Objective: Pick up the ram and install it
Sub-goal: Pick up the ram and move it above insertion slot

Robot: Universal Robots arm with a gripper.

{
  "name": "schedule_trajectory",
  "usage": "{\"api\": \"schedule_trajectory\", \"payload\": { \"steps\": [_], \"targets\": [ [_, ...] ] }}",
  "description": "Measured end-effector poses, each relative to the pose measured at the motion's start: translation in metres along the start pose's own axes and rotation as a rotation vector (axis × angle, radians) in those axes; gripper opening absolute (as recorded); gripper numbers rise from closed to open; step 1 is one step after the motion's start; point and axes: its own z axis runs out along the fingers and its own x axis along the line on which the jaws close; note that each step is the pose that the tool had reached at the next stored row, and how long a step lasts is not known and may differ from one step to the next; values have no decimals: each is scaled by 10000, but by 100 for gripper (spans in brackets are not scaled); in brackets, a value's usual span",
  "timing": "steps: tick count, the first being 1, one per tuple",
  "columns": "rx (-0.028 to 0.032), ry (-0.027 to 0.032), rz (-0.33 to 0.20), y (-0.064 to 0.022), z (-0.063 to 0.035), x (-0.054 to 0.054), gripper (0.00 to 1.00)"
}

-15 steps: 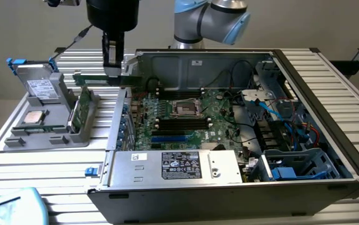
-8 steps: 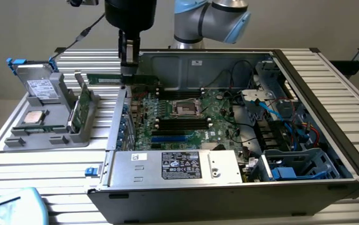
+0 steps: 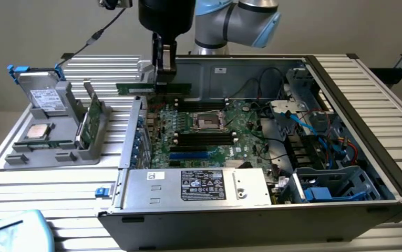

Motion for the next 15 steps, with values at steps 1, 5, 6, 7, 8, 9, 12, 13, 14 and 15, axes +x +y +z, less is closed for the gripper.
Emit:
{"api": "schedule_trajectory", "payload": {
  "steps": [1, 5, 6, 7, 8, 9, 12, 13, 14, 15],
  "targets": [
    [45, -3, -4, -35, -6, 4, 14],
    [204, -30, -19, -162, -25, 19, 14],
    [238, -39, -24, -195, -30, 23, 14],
    [273, -50, -27, -229, -35, 27, 14],
    [301, -62, -31, -263, -40, 31, 14],
    [329, -73, -35, -299, -44, 35, 14],
    [384, -102, -43, -397, -54, 47, 14],
    [397, -103, -44, -426, -54, 51, 14],
    [408, -105, -45, -452, -51, 55, 14],
    [418, -105, -45, -477, -45, 58, 14]
  ]
}}
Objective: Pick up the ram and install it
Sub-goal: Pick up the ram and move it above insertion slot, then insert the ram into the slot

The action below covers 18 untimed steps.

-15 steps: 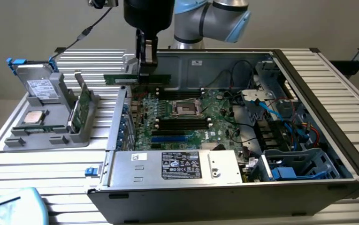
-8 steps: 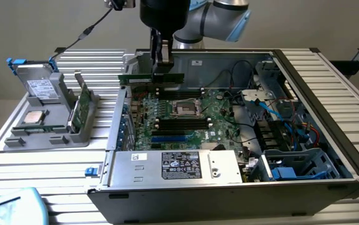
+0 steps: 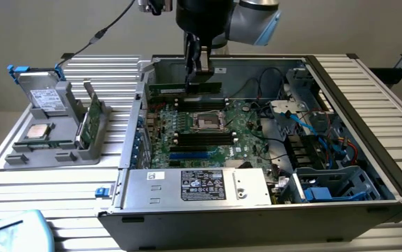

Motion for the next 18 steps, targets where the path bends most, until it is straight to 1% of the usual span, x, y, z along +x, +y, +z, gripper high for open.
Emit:
{"api": "schedule_trajectory", "payload": {
  "steps": [3, 6, 12, 13, 18],
  "targets": [
    [23, 5, 6, -73, 25, 10, 14],
    [31, 1, 42, -138, 65, 20, 14],
    [32, 0, 45, -144, 76, 21, 14],
    [35, -3, 43, -158, 79, 23, 14],
    [35, -2, 63, -319, 130, 43, 14]
  ]
}}
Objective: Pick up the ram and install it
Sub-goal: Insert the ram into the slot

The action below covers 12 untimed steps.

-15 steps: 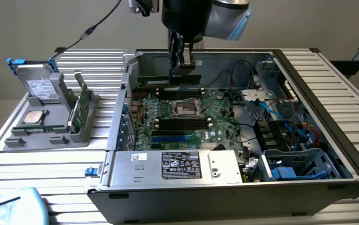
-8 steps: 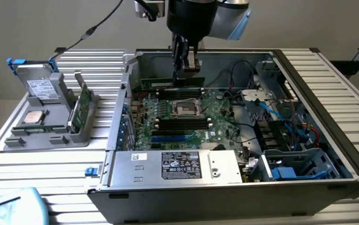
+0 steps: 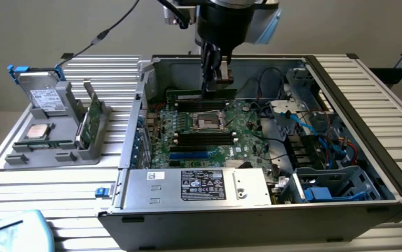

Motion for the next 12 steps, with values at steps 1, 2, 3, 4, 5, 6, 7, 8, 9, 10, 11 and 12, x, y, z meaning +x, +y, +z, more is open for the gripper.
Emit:
{"api": "schedule_trajectory", "payload": {
  "steps": [1, 2, 3, 4, 5, 6, 7, 8, 9, 10, 11, 12],
  "targets": [
    [2, -3, 19, -28, 16, 3, 14],
    [3, -6, 47, -53, 31, 6, 14],
    [5, -9, 83, -74, 47, 10, 14],
    [8, -15, 131, -90, 63, 13, 14],
    [12, -23, 195, -103, 80, 15, 14],
    [17, -32, 268, -112, 97, 17, 14],
    [21, -41, 349, -121, 115, 20, 14],
    [26, -47, 428, -128, 132, 22, 14],
    [32, -55, 497, -134, 150, 23, 14],
    [37, -62, 561, -139, 168, 24, 14],
    [42, -69, 624, -144, 185, 25, 14],
    [47, -76, 689, -149, 204, 25, 14]
  ]
}}
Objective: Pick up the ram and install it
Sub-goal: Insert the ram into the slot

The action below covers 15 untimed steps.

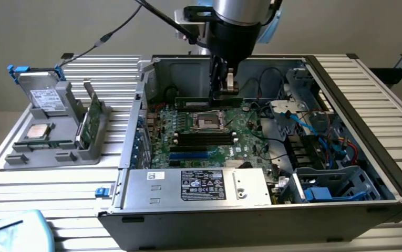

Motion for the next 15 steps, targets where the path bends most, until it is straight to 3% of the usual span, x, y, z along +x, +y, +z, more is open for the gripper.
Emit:
{"api": "schedule_trajectory", "payload": {
  "steps": [6, 9, 12, 15],
  "targets": [
    [22, -25, 289, -21, 107, -11, 14],
    [23, -2, 339, -27, 155, -26, 14],
    [15, 95, 360, -31, 192, -55, 14],
    [3, 240, 376, -36, 223, -97, 14]
  ]
}}
